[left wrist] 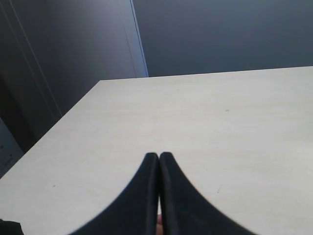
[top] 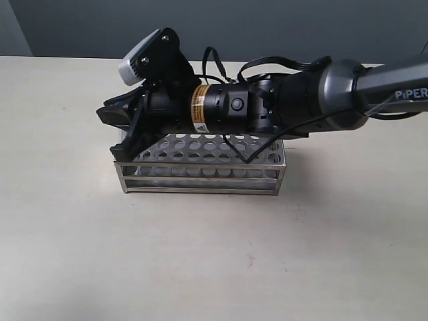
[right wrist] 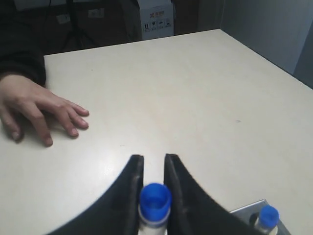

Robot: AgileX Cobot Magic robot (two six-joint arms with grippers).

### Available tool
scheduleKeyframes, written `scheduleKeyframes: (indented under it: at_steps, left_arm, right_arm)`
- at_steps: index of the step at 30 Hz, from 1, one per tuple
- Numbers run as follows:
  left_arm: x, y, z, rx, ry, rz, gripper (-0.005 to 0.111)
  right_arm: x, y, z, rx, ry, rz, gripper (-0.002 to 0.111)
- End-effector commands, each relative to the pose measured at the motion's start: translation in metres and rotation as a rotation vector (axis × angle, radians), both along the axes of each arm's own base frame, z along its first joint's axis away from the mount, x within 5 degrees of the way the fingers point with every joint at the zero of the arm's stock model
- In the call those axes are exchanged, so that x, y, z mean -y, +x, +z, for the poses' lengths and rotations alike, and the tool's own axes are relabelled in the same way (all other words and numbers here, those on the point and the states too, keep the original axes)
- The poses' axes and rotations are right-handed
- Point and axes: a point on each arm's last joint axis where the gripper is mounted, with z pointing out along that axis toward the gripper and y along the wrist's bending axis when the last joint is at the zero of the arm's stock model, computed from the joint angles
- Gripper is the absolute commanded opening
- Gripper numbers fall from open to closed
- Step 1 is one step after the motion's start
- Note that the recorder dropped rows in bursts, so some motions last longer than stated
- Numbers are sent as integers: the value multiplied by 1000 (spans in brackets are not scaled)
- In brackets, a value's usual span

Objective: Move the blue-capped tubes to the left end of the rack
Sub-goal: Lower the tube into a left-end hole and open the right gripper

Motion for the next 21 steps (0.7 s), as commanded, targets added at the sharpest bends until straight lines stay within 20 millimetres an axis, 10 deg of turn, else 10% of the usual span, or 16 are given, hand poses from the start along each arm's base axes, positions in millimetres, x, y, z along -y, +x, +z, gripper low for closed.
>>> scheduleKeyframes:
  at_steps: [1, 21]
  left_arm:
    - [0, 0, 1, 9, 5, -3, 1]
    - [0, 0, 1, 9, 5, -3, 1]
  right_arm:
    - [-5, 4, -2, 3, 1, 0, -1]
    - [-12, 18, -18, 36, -89, -48, -1]
